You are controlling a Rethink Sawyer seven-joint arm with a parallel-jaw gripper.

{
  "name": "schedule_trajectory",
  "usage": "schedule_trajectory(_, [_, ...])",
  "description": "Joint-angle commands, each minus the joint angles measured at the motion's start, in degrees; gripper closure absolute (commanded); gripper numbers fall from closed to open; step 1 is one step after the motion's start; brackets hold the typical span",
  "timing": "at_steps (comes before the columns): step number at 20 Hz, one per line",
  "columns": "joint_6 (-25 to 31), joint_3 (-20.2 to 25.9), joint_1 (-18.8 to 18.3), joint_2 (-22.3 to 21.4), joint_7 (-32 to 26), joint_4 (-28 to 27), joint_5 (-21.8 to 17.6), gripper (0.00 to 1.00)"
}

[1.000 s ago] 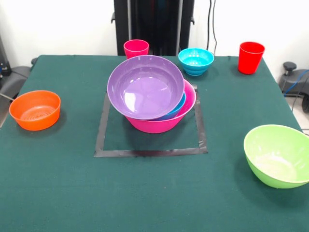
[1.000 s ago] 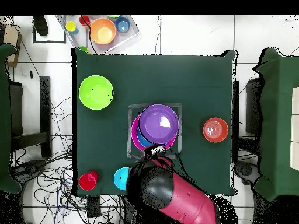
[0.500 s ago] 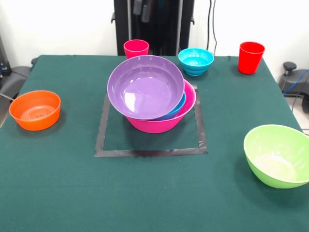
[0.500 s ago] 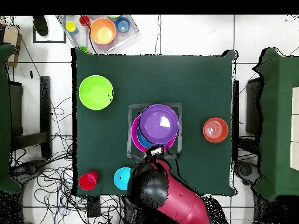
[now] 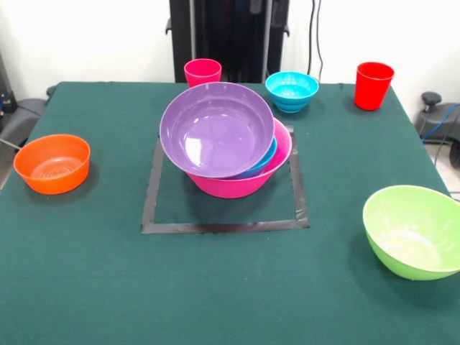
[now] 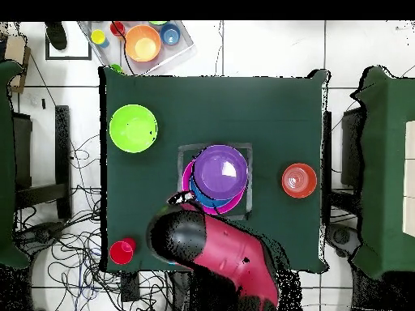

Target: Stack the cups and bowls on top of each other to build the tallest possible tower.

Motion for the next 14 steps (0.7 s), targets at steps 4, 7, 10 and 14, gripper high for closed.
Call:
schedule_trajectory(4, [13.6, 8.2, 0.6, 16.1, 5.0, -25.9, -2.3, 0.00])
schedule_trajectory(7, [15.6, 8.6, -0.8, 20.2, 4.1, -31.7, -2.4, 0.00])
schedule_trajectory(10, [15.8, 8.2, -2.2, 23.6, 3.3, -36.7, -2.7, 0.00])
schedule_trajectory(14, [18.0, 7.1, -2.8, 29.3, 3.6, -45.3, -3.4, 0.00])
